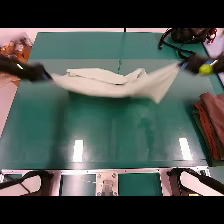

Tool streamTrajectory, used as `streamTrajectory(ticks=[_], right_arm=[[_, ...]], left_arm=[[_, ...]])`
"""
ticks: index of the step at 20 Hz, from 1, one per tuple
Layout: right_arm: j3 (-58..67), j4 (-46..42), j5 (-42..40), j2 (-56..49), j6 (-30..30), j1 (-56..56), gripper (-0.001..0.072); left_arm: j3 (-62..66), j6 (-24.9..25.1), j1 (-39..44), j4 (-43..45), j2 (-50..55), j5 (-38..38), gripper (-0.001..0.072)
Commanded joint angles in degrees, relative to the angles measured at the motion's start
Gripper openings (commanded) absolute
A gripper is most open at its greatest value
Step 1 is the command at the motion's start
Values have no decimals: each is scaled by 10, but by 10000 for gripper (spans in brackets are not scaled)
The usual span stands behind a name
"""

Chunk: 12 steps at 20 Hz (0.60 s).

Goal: Fold the shirts.

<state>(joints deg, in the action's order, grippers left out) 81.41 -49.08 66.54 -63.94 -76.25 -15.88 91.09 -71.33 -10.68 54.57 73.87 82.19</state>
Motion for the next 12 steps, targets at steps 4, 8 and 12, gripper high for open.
streamTrajectory(ticks=[4, 8, 12], right_arm=[[209, 4, -84, 163, -63, -39, 14], [227, -9, -160, 243, -63, -76, 14], [221, -44, -167, 262, -63, -79, 14]], left_arm=[[299, -4, 0, -2, -172, -56, 21], [304, -4, 0, 13, -262, -112, 21], [287, -15, 0, 34, -256, -96, 22]])
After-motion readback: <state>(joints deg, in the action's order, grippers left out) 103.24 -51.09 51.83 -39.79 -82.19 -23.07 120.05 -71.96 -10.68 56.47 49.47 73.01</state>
